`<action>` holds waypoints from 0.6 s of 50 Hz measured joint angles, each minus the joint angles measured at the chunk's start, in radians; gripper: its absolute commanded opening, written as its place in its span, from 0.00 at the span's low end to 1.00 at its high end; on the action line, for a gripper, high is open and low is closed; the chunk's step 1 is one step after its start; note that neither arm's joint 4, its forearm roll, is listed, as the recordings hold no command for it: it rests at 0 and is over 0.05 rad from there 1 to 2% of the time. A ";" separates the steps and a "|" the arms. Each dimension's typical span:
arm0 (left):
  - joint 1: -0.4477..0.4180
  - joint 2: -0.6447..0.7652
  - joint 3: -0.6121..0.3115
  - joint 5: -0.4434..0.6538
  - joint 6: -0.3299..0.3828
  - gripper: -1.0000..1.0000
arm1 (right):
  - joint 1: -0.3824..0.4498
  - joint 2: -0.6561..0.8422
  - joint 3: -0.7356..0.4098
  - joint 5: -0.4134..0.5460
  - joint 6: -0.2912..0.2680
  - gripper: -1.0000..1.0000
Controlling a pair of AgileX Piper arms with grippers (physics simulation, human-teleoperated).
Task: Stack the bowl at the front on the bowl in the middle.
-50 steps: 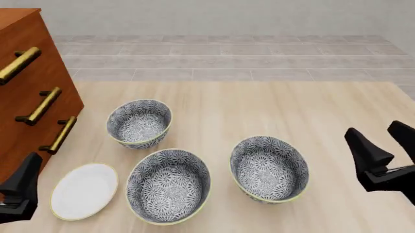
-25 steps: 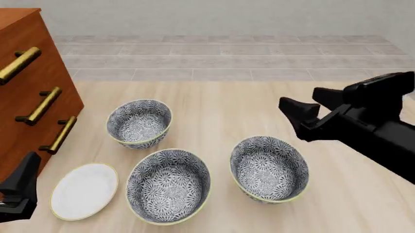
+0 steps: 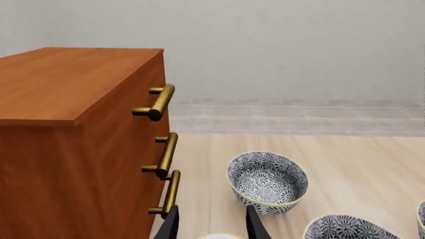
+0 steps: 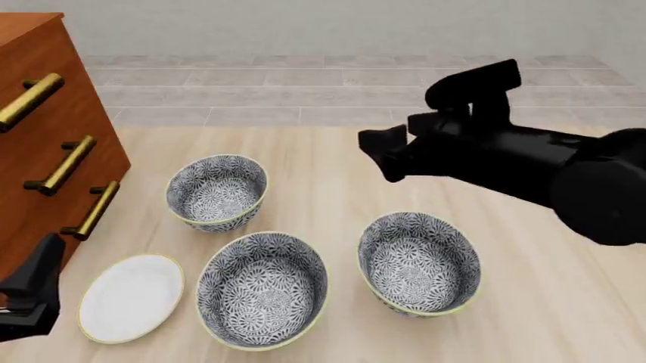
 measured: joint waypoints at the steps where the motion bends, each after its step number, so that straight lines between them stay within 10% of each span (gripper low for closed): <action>1: 0.000 0.004 0.000 -0.004 -0.001 1.00 | 0.005 0.013 -0.014 0.007 0.001 1.00; 30: 0.020 -0.006 -0.001 -0.006 -0.014 1.00 | 0.155 0.326 -0.392 0.199 0.076 1.00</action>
